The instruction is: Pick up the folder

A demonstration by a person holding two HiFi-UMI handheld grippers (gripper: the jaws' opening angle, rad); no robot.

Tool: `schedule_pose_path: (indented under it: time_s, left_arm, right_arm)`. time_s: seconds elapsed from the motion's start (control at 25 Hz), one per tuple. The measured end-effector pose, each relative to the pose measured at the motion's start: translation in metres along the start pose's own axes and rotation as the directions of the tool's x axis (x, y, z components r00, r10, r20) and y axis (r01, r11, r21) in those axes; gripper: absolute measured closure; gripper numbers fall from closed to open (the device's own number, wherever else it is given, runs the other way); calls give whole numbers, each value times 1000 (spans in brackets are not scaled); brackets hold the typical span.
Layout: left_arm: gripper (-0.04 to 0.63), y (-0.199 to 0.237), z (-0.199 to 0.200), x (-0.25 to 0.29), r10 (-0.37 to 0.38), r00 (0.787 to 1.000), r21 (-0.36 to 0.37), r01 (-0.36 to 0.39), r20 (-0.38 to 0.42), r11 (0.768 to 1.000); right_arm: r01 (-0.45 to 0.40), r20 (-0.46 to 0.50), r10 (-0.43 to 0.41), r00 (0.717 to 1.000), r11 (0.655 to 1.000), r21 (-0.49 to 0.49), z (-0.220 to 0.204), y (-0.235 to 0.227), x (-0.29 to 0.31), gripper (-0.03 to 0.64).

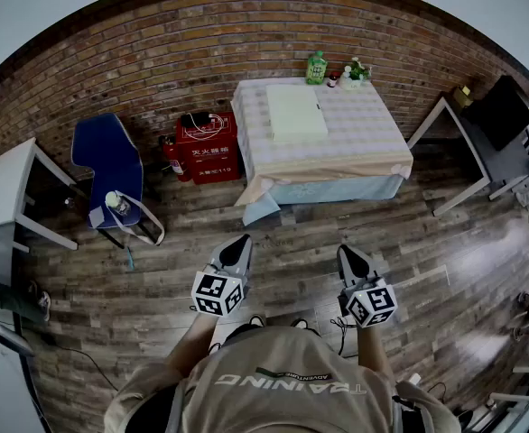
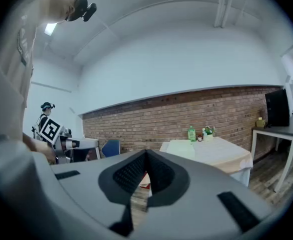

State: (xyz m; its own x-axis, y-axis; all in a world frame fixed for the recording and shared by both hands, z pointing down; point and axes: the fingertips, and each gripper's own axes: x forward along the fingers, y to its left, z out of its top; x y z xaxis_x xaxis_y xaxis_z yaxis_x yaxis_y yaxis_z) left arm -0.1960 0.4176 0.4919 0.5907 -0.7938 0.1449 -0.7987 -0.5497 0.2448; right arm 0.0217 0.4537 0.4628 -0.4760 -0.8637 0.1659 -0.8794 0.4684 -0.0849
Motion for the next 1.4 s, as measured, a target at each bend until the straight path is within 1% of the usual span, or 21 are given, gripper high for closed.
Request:
schedule_pose_path:
  time_s: [0.16, 0.4, 0.52, 0.68, 0.8, 0.92, 1.04, 1.2, 1.28, 1.4]
  left_arm:
    - [594, 16, 2, 6, -22, 1000, 23, 22, -5, 999]
    - [594, 22, 4, 19, -43, 999, 25, 43, -11, 999]
    - [594, 24, 5, 30, -48, 999, 16, 48, -15, 999]
    - [595, 23, 1, 47, -50, 998, 0, 50, -30, 999]
    - [594, 16, -3, 68, -52, 997, 12, 53, -49, 999]
    - [594, 8, 2, 93, -43, 998, 41, 45, -44, 998]
    - [594, 0, 8, 117, -32, 998, 69, 35, -45, 997]
    - [594, -4, 9, 147, -10, 995, 132, 23, -99, 991]
    - [594, -6, 9, 161, 17, 993, 138, -1, -115, 990]
    - [594, -10, 7, 179, 55, 991, 114, -40, -126, 993]
  right_arm:
    - [22, 5, -22, 1000, 1000, 6, -6, 4, 10, 606]
    - [52, -9, -52, 999, 998, 17, -11, -5, 12, 606]
    - [54, -2, -54, 999, 998, 14, -8, -12, 16, 606]
    - [48, -10, -48, 999, 998, 33, -13, -25, 27, 606]
    - [20, -7, -20, 1000, 999, 38, -16, -39, 40, 606]
    - [-12, 2, 12, 1000, 999, 37, -20, -60, 53, 606]
    - [-60, -15, 60, 998, 998, 25, -27, -84, 64, 606]
    - [-145, -59, 143, 988, 989, -17, -34, -107, 83, 606]
    - [-171, -70, 170, 983, 985, -14, -38, -121, 89, 606]
    - [-221, -73, 223, 972, 975, 28, -43, -139, 97, 605]
